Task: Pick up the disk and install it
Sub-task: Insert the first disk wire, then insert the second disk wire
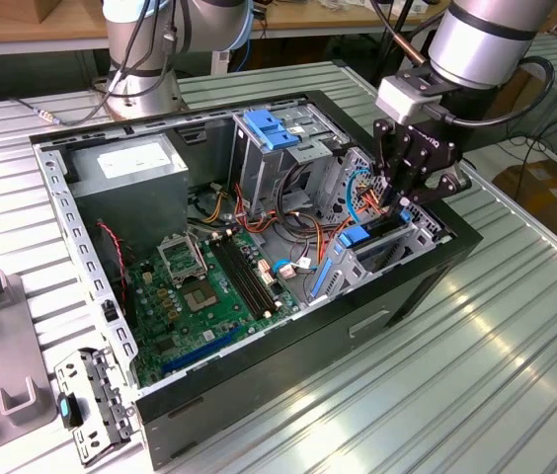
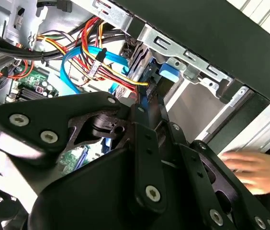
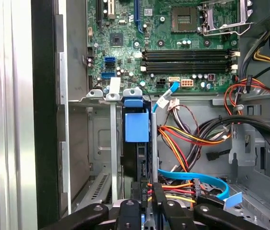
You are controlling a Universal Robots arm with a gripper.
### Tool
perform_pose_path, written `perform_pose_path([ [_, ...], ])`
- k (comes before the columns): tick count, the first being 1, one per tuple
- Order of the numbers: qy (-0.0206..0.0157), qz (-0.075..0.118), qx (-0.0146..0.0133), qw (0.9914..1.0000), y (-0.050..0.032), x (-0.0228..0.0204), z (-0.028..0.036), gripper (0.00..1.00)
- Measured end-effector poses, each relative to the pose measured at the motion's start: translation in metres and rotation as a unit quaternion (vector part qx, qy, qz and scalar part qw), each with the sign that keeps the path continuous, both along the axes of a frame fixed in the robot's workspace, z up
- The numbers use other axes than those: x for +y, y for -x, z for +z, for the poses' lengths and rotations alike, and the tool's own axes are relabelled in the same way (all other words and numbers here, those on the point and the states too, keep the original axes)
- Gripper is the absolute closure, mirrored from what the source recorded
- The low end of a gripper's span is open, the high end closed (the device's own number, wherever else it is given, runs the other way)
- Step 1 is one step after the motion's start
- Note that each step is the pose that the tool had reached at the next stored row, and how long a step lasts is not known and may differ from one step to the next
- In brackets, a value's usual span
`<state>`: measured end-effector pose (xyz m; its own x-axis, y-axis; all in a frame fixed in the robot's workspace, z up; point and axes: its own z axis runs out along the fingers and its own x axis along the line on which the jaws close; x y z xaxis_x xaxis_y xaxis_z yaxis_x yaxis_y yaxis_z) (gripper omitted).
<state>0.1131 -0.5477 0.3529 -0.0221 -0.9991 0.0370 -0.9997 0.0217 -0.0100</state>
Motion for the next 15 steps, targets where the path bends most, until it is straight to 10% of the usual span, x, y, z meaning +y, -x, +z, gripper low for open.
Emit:
perform_pose_path([
  [3, 0.0003, 0.0, 0.0, 1.0, 0.0, 0.0, 0.0001, 0.89],
  [15, 0.0012, 0.0, 0.0, 1.0, 0.0, 0.0001, 0.0001, 0.89],
])
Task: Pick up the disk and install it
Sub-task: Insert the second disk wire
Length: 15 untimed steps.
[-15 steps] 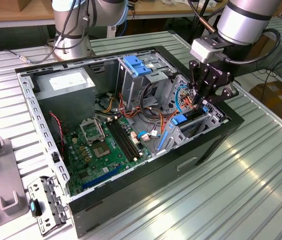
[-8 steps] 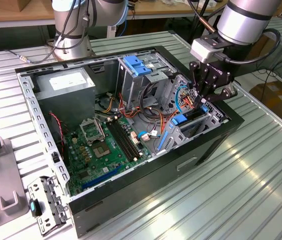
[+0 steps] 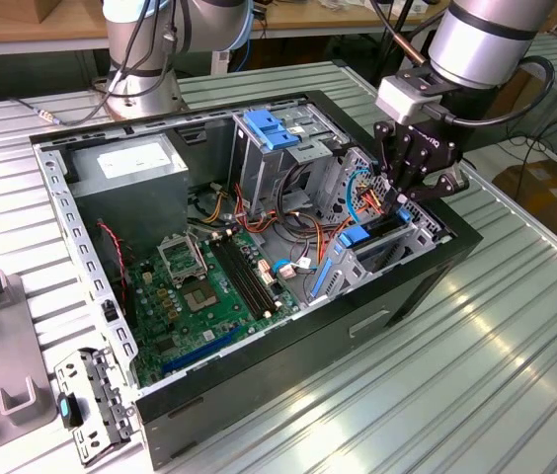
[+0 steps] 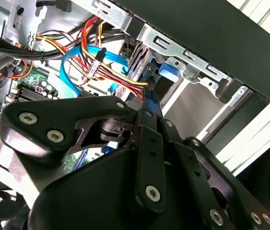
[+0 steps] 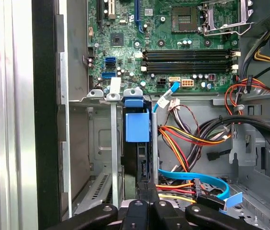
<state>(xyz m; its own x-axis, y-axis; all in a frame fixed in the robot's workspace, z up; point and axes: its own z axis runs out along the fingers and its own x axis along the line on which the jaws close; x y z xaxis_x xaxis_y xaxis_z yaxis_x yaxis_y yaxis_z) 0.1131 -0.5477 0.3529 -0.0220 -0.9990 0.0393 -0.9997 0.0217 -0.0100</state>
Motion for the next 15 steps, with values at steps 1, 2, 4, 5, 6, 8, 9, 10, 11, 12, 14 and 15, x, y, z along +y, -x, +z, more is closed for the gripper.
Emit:
perform_pose_path([
  [1, 0.0001, 0.0, 0.0, 1.0, 0.0, 0.0, 0.0, 0.89],
  [2, 0.0002, 0.0, 0.0, 1.0, 0.0001, 0.0, 0.0, 0.89],
  [4, 0.0, 0.0, 0.0, 1.0, 0.003, 0.0, 0.0, 0.89],
  [5, -0.0002, 0.0, 0.0, 1.0, 0.0053, 0.0, 0.0, 0.89],
  [6, -0.0004, 0.0, 0.0, 1.0, 0.0069, 0.0, 0.0, 0.89],
  [8, -0.0009, 0.0, 0.0, 1.0, 0.012, 0.0, 0.0, 0.89],
  [9, -0.0011, 0.0, -0.0001, 1.0, 0.0138, -0.0001, 0.0, 0.89],
  [10, -0.001, 0.0, -0.0011, 1.0, 0.0145, 0.0, 0.0001, 0.89],
  [11, -0.001, 0.0, -0.0012, 1.0, 0.0144, 0.0, 0.0002, 0.89],
  [12, -0.0008, 0.0, -0.0012, 1.0, 0.0145, 0.0, 0.0013, 0.89],
  [14, -0.0009, 0.0, -0.0012, 1.0, 0.0145, 0.0001, 0.0161, 0.89],
  [15, 0.0002, 0.0, -0.0011, 1.0, 0.0145, 0.0002, 0.0226, 0.89],
])
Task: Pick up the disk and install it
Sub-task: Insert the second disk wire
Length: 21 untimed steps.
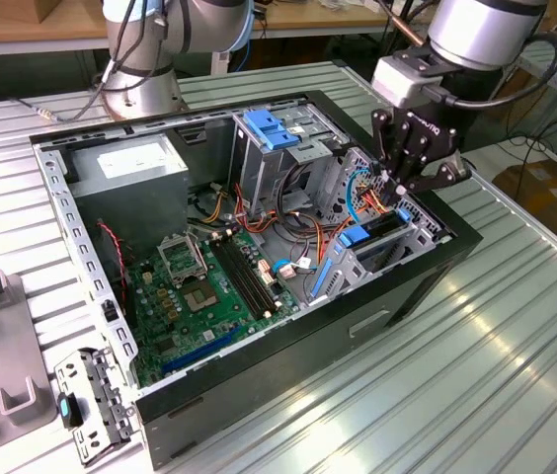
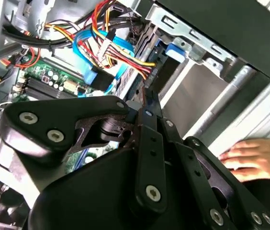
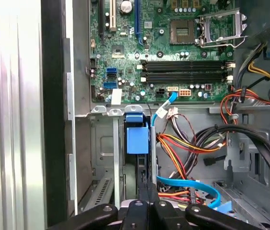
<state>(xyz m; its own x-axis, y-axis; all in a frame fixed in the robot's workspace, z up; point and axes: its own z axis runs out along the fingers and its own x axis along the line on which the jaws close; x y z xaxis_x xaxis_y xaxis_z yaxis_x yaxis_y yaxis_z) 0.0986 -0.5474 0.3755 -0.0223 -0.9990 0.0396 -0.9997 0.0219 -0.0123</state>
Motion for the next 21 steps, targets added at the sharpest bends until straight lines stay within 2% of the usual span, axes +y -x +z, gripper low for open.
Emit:
perform_pose_path([
  [2, 0.0027, 0.0, 0.0001, 1.0, -0.0001, 0.0006, 0.0076, 0.89],
  [3, 0.0029, 0.0, 0.0009, 1.0, -0.0002, 0.0007, 0.0112, 0.89],
  [7, 0.0044, 0.0, 0.006, 0.99997, -0.0008, 0.0044, 0.0171, 0.89],
  [9, 0.0111, 0.0, 0.0089, 0.9999, -0.0017, 0.0097, 0.019, 0.89],
  [11, 0.0171, 0.0, 0.0098, 0.99981, -0.0021, 0.0149, 0.0203, 0.89],
  [14, 0.0204, 0.0, 0.0099, 0.99974, -0.0024, 0.0192, 0.0207, 0.89],
  [15, 0.0256, 0.0, 0.0099, 0.99962, -0.0026, 0.0243, 0.0209, 0.89],
  [16, 0.0274, 0.0, 0.0101, 0.99957, -0.0031, 0.0293, 0.021, 0.89],
  [18, 0.0286, 0.0, 0.0107, 0.99953, -0.0044, 0.0347, 0.0211, 0.89],
  [21, 0.0327, 0.0, 0.0116, 0.9994, -0.0065, 0.0452, 0.0212, 0.89],
])
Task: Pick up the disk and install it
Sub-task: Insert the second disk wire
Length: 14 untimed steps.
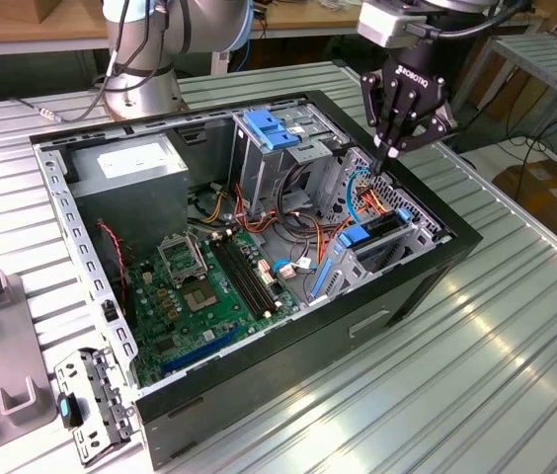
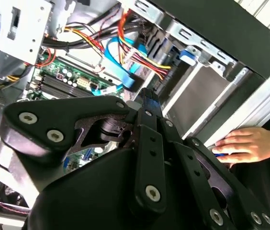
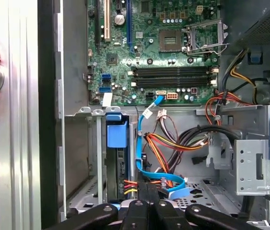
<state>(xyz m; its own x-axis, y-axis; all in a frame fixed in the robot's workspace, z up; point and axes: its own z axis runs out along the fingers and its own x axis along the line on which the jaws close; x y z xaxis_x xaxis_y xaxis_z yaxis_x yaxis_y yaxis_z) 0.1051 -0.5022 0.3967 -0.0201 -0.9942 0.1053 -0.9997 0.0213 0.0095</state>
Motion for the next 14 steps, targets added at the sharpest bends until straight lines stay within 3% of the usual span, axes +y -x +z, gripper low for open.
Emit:
perform_pose_path([
  [2, 0.0038, 0.0, 0.0008, 0.99999, -0.0008, 0.0061, 0.0001, 0.89],
  [5, 0.0132, 0.0, 0.0028, 0.99991, -0.0019, 0.0149, 0.0, 0.89],
  [8, 0.0269, 0.0, 0.0032, 0.99963, -0.0025, 0.0165, -0.0017, 0.89],
  [9, 0.034, 0.0, 0.0032, 0.99942, -0.0032, 0.0181, -0.0037, 0.89],
  [10, 0.0373, 0.0, 0.0032, 0.9993, -0.0038, 0.0198, -0.0049, 0.89],
  [12, 0.0407, 0.0, 0.0032, 0.99917, -0.0044, 0.0226, -0.0055, 0.89],
  [14, 0.0424, 0.0, 0.0032, 0.99909, -0.0045, 0.0252, -0.0053, 0.76],
])
